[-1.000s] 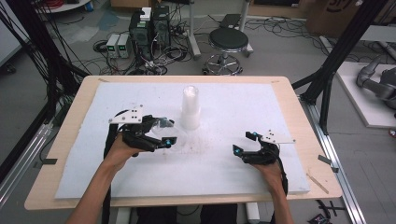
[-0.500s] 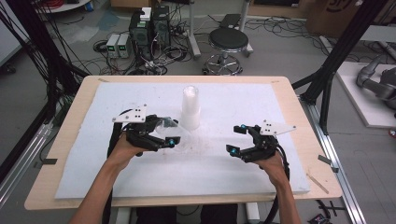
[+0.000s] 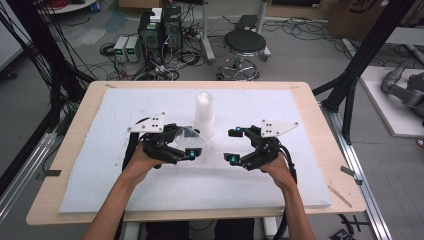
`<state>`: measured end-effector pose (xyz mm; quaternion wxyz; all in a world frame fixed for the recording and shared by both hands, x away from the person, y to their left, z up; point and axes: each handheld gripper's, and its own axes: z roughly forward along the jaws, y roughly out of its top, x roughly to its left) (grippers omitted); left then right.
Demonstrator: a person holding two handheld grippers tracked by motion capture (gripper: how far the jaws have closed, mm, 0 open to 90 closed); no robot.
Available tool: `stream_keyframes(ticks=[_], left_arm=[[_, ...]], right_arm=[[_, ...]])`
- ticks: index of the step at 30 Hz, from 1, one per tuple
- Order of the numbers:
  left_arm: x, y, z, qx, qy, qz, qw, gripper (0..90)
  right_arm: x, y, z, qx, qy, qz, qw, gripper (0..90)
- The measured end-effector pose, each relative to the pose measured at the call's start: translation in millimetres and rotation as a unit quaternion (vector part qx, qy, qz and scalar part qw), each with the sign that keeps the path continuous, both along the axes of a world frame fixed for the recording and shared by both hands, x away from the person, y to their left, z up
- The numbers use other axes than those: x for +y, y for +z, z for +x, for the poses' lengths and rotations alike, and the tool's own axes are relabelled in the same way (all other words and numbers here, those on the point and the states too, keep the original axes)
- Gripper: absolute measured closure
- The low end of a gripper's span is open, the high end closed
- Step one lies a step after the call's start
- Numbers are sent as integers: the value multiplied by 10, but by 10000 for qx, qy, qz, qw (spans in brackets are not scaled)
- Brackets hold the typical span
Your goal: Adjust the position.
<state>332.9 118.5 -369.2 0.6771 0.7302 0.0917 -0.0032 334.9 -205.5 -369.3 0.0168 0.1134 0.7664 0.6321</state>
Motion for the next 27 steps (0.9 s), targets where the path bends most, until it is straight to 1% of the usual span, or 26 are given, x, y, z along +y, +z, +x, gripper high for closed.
stream_keyframes(ticks=[1, 4, 5, 6, 7, 9, 10, 11, 18, 22, 23, 27], left_arm=[[-11, -1, -2, -1, -4, -6, 10000, 357], [-35, -5, -3, -13, -47, 18, 10000, 357], [-48, -8, -3, -10, -50, 24, 10000, 358], [-48, -8, -3, -10, -50, 24, 10000, 357], [-56, -8, -4, 6, -59, 18, 10000, 357], [-60, -8, -3, 12, -67, 10, 10000, 357], [-63, -7, 0, 4, -87, 11, 10000, 357], [-70, -8, -1, 11, -81, -6, 10000, 357], [-118, -5, -5, 6, -146, -38, 9999, 357], [-148, 5, -8, 7, -182, -79, 9998, 357], [-154, 12, -10, -4, -189, -66, 9998, 357], [-185, 35, -10, -42, -248, -97, 9996, 358]], right_arm=[[26, 8, 6, -43, 47, 10, 10000, 155], [77, 18, 12, -47, 108, 2, 9999, 155], [122, 21, 15, -35, 174, -45, 9998, 155], [122, 21, 15, -35, 174, -45, 9998, 155], [165, 23, 16, -52, 245, -61, 9997, 155], [209, 24, 8, -39, 303, -65, 9995, 155], [230, 23, 9, -91, 316, -76, 9994, 154], [251, 22, 3, -68, 344, -101, 9993, 155], [352, 13, -9, -86, 438, -146, 9989, 154], [413, 5, -16, -156, 485, -172, 9986, 154], [422, 4, -22, -128, 492, -198, 9985, 154], [472, -12, -20, -179, 533, -252, 9981, 154]])
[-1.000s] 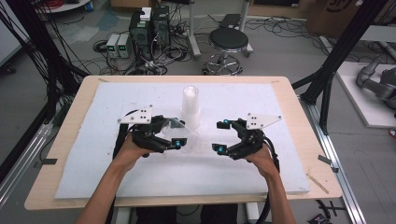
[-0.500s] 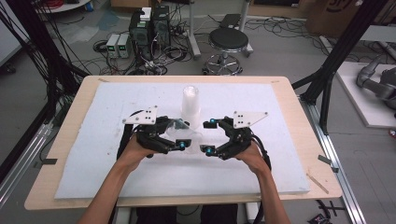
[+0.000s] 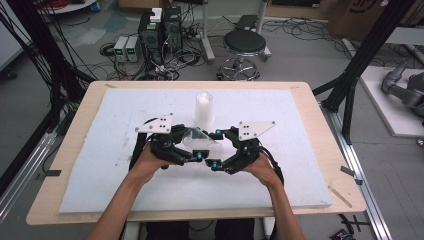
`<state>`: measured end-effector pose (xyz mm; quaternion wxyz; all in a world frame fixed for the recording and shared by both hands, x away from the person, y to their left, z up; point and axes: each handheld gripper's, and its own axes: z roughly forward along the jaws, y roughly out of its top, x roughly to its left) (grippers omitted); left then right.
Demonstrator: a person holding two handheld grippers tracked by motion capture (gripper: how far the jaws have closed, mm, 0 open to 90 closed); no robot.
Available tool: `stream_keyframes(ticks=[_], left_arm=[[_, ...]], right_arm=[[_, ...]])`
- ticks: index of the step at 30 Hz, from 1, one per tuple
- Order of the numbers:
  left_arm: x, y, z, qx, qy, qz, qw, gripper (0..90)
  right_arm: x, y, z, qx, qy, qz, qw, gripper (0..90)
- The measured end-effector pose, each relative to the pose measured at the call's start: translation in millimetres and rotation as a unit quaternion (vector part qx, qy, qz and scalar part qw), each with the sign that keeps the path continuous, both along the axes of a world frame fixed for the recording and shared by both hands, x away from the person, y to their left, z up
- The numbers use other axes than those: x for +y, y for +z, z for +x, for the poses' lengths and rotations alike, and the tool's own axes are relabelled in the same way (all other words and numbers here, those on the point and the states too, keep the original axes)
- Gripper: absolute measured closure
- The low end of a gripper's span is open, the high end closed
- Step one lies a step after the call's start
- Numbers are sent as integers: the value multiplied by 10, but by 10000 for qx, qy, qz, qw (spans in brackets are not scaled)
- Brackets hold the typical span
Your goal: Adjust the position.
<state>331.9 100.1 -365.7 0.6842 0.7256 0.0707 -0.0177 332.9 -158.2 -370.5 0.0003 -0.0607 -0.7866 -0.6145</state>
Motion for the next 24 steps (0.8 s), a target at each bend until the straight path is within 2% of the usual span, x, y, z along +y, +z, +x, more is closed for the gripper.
stream_keyframes(ticks=[10, 14, 24], left_arm=[[-38, 8, -3, 2, -35, -8, 10000, 357], [-34, 8, 1, -8, -57, -18, 10000, 357], [-32, 8, 0, -1, -42, 5, 10000, 359]], right_arm=[[69, -13, -21, -85, 59, -72, 9999, 156], [71, -4, -35, -216, 62, -97, 9997, 255], [67, 1, -30, -324, 47, -94, 9994, 312]])
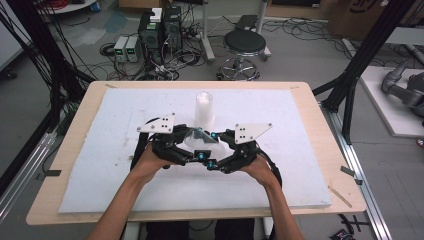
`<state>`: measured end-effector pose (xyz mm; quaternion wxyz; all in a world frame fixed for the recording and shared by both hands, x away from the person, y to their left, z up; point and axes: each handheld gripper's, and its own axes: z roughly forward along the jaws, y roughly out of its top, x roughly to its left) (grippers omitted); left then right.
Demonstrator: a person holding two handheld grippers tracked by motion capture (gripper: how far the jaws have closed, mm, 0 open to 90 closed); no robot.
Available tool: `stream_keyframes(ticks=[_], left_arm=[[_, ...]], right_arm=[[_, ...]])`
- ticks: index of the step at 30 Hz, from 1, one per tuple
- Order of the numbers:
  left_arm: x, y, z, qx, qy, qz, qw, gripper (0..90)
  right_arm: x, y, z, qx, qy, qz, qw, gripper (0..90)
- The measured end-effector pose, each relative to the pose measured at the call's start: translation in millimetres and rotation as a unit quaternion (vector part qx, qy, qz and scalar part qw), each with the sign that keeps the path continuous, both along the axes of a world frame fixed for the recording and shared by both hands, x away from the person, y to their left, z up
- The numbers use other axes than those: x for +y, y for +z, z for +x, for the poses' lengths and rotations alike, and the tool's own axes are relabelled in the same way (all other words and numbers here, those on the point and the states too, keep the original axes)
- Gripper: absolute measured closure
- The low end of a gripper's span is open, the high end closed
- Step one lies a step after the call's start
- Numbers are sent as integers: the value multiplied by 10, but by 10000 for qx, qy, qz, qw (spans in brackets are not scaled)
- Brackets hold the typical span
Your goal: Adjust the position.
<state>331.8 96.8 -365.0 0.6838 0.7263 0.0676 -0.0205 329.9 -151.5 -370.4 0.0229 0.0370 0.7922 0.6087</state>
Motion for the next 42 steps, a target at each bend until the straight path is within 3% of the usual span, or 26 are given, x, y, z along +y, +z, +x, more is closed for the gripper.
stream_keyframes(ticks=[5, 7, 8, 13, 19, 20, 21, 22, 23, 24, 26, 27, 28, 29, 30, 31, 32, 33, 34, 35, 36, 37, 38, 40, 41, 42], left_arm=[[-2, 0, -2, -19, -4, 23, 10000, 355], [-3, 2, -8, -5, 72, -43, 10000, 304], [-4, 4, -10, -14, 123, -63, 9999, 198], [13, 16, -20, -24, 104, -53, 9999, 124], [49, 28, -24, -25, 151, 4, 9999, 123], [76, 38, -33, -17, 150, 148, 9998, 123], [76, 38, -33, -17, 150, 148, 9998, 123], [110, 61, -47, -40, 164, 417, 9990, 123], [110, 61, -47, -40, 164, 417, 9990, 123], [127, 77, -52, -55, 183, 595, 9980, 123], [156, 113, -60, -50, 171, 995, 9949, 123], [168, 132, -65, -83, 184, 1224, 9923, 123], [182, 175, -62, -151, 169, 1812, 9832, 124], [182, 175, -62, -151, 169, 1812, 9832, 124], [182, 214, -52, -172, 105, 2386, 9709, 126], [182, 214, -52, -172, 105, 2386, 9709, 126], [177, 229, -42, -129, 42, 2653, 9641, 126], [172, 245, -31, -86, -21, 2924, 9563, 126], [164, 256, -18, -49, -79, 3180, 9480, 127], [152, 268, -8, -4, -108, 3402, 9403, 127], [136, 302, 30, 53, -240, 3812, 9242, 128], [136, 302, 30, 53, -240, 3812, 9242, 129], [123, 310, 36, 138, -240, 3904, 9202, 129], [108, 343, 59, 132, -294, 4150, 9093, 130], [102, 357, 67, 141, -293, 4213, 9063, 131], [95, 383, 84, 190, -323, 4310, 9016, 131]], right_arm=[[-3, -1, -3, 22, 22, -22, 10000, 319], [-3, -1, -2, 31, 42, -30, 10000, 320], [-5, -3, -4, 68, 42, -52, 10000, 320], [-10, -4, 5, 48, 38, -53, 10000, 321], [-14, -5, 1, 98, 21, -81, 9999, 321], [-17, -6, 2, 114, 24, -88, 9999, 321], [-19, -1, 7, 83, 30, -109, 9999, 321], [-21, 12, -3, 123, 49, -226, 9997, 321], [-21, 12, -3, 123, 49, -226, 9997, 321], [-29, 47, 5, 84, 37, -420, 9991, 321], [-35, 66, 13, 74, 31, -485, 9988, 322], [-42, 87, 17, 98, 17, -578, 9983, 321], [-50, 130, 29, 87, 12, -827, 9965, 322], [-50, 130, 29, 87, 12, -827, 9965, 322], [-53, 162, 44, 113, 41, -1069, 9942, 322], [-53, 162, 44, 113, 41, -1069, 9942, 322], [-41, 187, 50, 156, 75, -1382, 9903, 322], [-41, 187, 50, 156, 75, -1382, 9903, 322], [-26, 200, 60, 247, 194, -1659, 9856, 322], [-26, 200, 60, 247, 194, -1659, 9856, 322], [-5, 208, 69, 327, 296, -1996, 9789, 322], [-5, 208, 69, 327, 296, -1996, 9789, 322], [7, 208, 77, 366, 329, -2154, 9753, 322], [23, 213, 93, 413, 367, -2494, 9668, 323], [30, 217, 100, 429, 352, -2636, 9630, 323], [35, 228, 114, 456, 350, -2827, 9575, 323]])
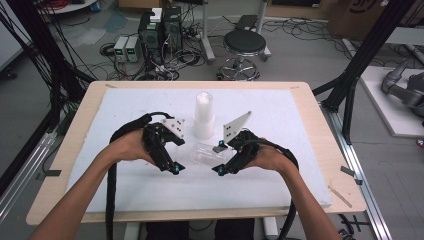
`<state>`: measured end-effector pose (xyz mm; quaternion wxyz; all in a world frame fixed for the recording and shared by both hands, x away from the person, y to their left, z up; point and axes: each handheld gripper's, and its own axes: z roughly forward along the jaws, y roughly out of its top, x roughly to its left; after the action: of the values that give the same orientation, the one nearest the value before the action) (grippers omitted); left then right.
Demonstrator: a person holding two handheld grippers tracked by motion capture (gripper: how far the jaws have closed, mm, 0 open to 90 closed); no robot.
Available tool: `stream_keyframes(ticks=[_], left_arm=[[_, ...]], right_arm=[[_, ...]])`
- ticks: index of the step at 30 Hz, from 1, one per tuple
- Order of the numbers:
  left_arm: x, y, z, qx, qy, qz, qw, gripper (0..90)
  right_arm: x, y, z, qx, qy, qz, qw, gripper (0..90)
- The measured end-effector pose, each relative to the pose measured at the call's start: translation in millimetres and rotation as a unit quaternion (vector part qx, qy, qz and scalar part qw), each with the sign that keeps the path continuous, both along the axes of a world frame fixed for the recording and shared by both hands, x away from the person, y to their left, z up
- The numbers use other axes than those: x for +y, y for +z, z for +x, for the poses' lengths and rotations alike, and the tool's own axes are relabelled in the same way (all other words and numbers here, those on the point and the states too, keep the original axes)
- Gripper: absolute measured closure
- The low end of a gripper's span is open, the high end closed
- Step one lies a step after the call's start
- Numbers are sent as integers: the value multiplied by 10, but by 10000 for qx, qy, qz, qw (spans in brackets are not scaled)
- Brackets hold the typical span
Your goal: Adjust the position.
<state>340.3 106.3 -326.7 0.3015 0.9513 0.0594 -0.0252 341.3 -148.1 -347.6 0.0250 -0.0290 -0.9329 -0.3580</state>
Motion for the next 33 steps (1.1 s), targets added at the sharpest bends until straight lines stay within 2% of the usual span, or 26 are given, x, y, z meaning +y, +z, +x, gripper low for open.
stream_keyframes(ticks=[9, 12, 16, 24, 33], left_arm=[[-65, -11, 20, -23, -38, 148, 9999, 132], [-129, -28, 24, -9, -73, 118, 9999, 132], [-257, -79, 43, 11, -152, 186, 9997, 131], [-357, -152, 65, 87, -186, 247, 9995, 144], [-375, -176, 78, 82, -201, 223, 9995, 182]], right_arm=[[29, 7, 10, -14, -21, -303, 9995, 324], [52, -19, 15, -42, -13, -417, 9991, 323], [100, -59, 16, -48, 4, -641, 9979, 323], [144, -63, 23, -85, 65, -835, 9965, 325], [144, -56, 29, -72, 45, -866, 9962, 326]])
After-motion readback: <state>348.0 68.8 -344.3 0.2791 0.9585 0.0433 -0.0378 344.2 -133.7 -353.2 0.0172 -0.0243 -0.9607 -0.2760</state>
